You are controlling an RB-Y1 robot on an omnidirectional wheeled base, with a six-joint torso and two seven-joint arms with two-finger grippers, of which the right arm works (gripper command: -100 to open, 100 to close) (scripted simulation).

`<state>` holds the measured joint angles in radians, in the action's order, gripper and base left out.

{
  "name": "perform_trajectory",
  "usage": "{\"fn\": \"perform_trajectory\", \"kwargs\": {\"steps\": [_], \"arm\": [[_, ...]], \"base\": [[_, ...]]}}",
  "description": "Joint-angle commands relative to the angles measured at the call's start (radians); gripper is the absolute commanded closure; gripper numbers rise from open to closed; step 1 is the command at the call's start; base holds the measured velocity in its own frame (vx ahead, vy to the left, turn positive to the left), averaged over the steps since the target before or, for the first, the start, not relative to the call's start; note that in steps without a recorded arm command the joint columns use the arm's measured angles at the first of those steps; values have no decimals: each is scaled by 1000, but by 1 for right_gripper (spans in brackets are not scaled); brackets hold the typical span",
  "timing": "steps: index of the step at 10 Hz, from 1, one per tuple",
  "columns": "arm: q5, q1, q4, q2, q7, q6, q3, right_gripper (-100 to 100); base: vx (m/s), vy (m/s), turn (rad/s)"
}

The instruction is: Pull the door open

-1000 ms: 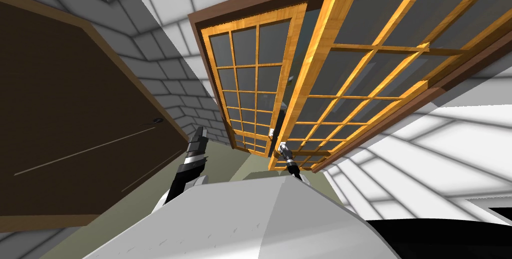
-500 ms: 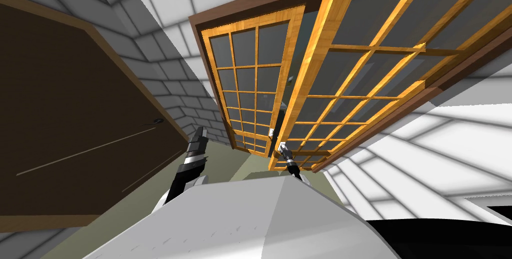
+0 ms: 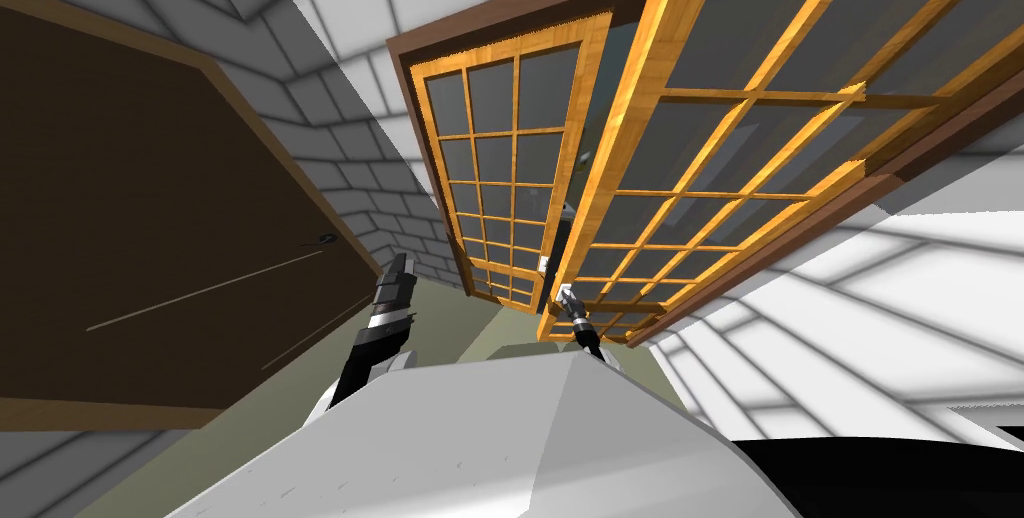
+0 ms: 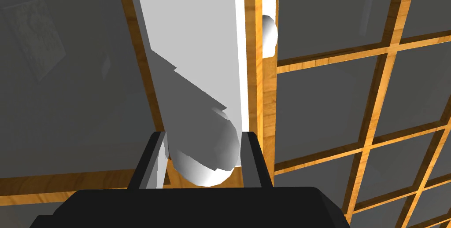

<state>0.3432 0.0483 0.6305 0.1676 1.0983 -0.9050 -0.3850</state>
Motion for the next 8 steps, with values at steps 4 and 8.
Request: {"fn": "perform_trajectory", "kwargs": {"steps": [4,8], "arm": [[-42,0,-2,4,-102,-1,23,100],[-78,0,-2,9,-189,-1,42,100]], "base": [[-41,-13,44],[-33,-15,46]]}}
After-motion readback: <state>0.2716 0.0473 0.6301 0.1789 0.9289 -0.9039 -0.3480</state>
